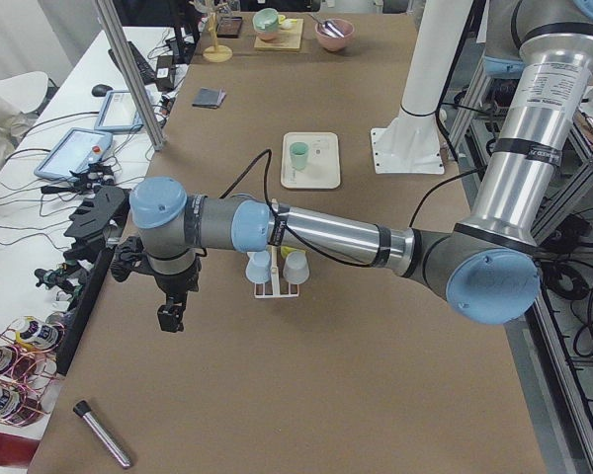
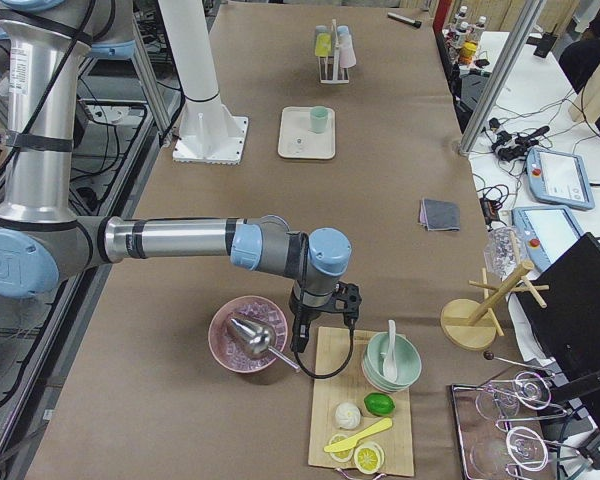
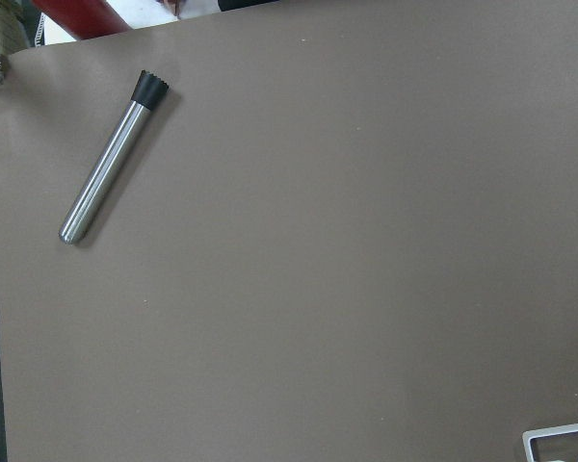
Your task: Pick up and place green cup on tray
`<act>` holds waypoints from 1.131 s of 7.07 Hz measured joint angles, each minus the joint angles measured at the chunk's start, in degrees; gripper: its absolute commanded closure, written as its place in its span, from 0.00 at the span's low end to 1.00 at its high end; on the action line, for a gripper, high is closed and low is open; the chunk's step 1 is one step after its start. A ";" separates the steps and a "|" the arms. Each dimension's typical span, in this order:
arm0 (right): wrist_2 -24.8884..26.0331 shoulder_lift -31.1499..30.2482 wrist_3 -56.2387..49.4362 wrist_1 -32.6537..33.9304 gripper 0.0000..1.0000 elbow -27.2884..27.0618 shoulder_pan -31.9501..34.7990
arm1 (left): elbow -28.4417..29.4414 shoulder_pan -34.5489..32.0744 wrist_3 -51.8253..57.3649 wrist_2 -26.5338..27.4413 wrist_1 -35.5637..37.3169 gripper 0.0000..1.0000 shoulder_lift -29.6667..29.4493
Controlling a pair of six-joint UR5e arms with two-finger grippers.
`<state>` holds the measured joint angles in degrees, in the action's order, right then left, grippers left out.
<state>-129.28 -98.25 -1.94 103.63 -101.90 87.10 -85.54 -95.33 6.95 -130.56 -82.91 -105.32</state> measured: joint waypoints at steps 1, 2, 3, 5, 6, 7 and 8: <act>0.05 0.03 0.00 0.00 0.00 -0.01 -0.01 | 0.04 -0.08 0.06 -1.24 -0.11 0.03 1.14; 0.09 0.09 0.00 0.00 0.00 -0.04 -0.05 | 0.08 -0.09 0.07 -1.89 -0.18 0.03 2.05; 0.14 0.17 -0.01 0.00 0.00 -0.04 -0.05 | 0.17 -0.08 0.10 -2.12 -0.24 0.03 2.97; 0.17 0.30 -0.02 0.00 0.00 -0.05 -0.01 | 2.22 0.06 0.65 -2.23 -0.40 0.03 3.90; 0.15 0.33 0.00 0.00 0.00 -0.05 0.00 | 4.03 0.11 1.03 -2.24 -0.70 0.03 3.70; 0.11 0.36 0.00 0.00 0.00 -0.05 0.00 | 5.06 0.13 1.16 -2.24 -0.99 0.03 3.50; 0.09 0.39 0.00 0.00 0.00 -0.05 0.00 | 5.40 0.14 1.17 -2.24 -1.13 0.03 3.42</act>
<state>-129.19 -97.85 -1.93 103.62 -101.95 87.10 -80.14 -95.19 8.11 -132.80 -84.04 -101.90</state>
